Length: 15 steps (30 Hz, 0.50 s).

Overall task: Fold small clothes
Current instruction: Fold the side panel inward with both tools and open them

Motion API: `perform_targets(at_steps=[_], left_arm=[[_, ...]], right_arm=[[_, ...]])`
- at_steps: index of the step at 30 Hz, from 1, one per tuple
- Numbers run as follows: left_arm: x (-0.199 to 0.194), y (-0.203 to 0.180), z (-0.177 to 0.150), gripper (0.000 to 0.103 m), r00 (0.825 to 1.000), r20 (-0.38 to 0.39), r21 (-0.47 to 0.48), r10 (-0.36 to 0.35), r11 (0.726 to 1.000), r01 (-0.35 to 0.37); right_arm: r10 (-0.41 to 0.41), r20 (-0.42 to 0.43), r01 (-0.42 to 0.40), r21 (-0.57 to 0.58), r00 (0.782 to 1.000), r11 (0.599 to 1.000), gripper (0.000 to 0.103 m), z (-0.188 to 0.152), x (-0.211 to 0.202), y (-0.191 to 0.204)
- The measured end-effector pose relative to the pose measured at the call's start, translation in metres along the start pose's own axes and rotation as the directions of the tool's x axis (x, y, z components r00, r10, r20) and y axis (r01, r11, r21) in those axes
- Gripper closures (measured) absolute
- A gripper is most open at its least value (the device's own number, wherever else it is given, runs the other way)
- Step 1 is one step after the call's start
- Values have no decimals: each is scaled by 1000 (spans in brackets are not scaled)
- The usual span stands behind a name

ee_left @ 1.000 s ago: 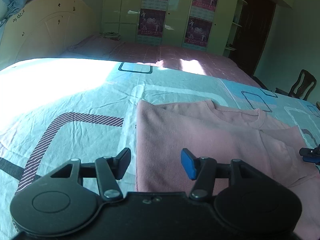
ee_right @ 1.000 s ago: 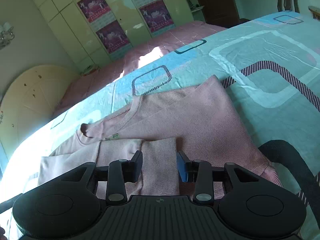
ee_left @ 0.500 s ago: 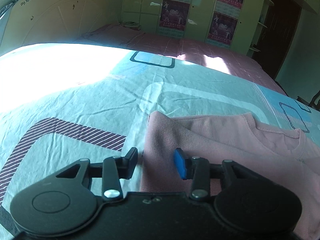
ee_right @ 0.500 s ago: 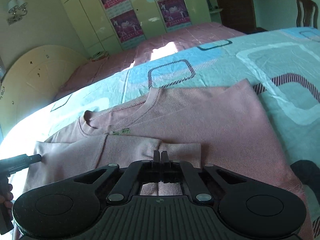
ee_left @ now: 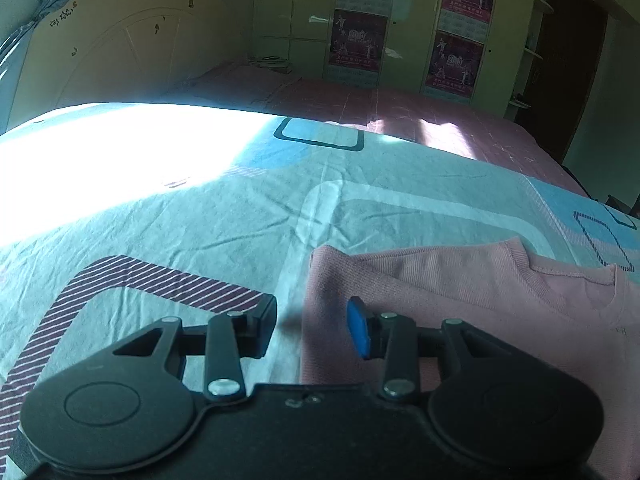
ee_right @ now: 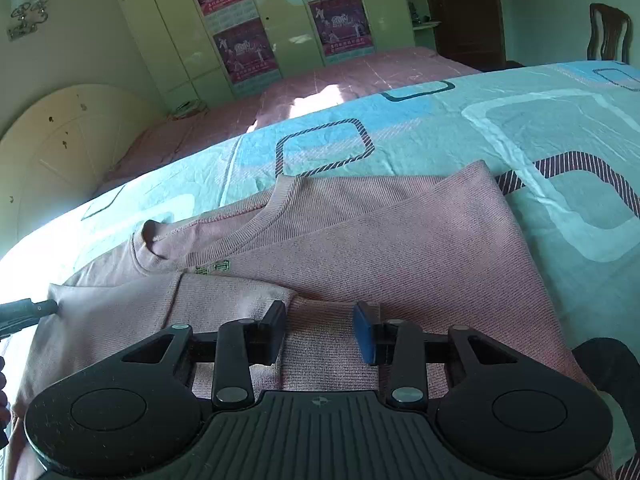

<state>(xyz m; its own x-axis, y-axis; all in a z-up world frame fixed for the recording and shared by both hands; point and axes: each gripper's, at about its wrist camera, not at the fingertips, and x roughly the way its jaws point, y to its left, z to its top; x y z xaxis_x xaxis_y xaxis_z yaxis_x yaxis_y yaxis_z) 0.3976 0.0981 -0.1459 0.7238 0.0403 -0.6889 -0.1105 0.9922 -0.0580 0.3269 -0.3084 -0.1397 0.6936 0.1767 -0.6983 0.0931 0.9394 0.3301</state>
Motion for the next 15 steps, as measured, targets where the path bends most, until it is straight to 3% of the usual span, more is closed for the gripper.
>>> perform_targets(at_steps=[6,12,14,15], left_arm=[[-21,-7,-6,62,1000,2,5,-22,1000,22],[-40,-19,-14,62,998,8,33,-58,998,57],[-44,-23,-18,62,997,3,41,-71,997,70],[-46,-25,-20,62,997,-1,44,-74,996,74]], right_arm=[[-46,2,46,14,999,999,64,2,-4,0],[9,-54,-10,-11,999,1000,65,-3,-3,11],[23,-67,-24,-22,998,999,95,-4,-1,15],[24,-67,-25,-16,997,1000,95,-4,-1,16]])
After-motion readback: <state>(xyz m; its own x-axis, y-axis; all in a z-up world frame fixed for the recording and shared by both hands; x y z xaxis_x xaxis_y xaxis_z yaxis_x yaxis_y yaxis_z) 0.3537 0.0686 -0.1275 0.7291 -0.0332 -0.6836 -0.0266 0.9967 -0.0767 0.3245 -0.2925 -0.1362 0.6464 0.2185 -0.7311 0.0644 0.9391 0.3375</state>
